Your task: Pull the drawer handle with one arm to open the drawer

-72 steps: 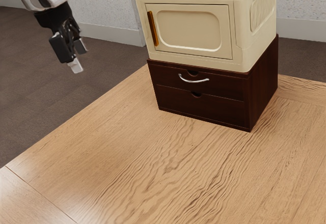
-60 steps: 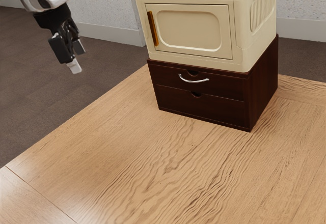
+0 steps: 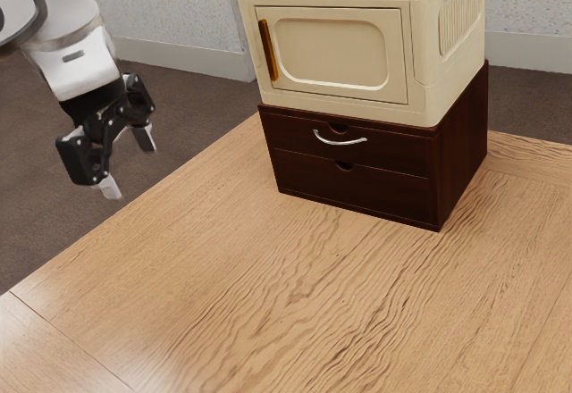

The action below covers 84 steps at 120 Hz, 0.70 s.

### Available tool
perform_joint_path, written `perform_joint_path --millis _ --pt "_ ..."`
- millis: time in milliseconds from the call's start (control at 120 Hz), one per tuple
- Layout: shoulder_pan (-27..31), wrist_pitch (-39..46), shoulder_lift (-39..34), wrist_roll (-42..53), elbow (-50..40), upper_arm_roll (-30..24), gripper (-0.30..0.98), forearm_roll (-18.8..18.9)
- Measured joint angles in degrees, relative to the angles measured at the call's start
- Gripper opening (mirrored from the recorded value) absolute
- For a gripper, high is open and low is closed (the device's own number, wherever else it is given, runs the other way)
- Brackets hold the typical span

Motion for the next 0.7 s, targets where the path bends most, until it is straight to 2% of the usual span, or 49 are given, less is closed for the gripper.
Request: perform_joint_path --millis 142,258,342,475,700 --pt "-0.66 8.08 2.27 9.85 -2.56 -0.01 0.69 0.34" --pt "-0.54 15.02 5.49 16.64 -3.3 0.13 0.69 -4.03" --pt "-0.76 18.12 7.63 19.99 -3.05 0.21 0.69 -5.73" --pt "-1.02 21.03 8.1 22.18 -2.94 0.26 0.69 -7.02" --pt "-0.25 23.07 14.01 22.18 3.22 0.06 0.66 -8.05"
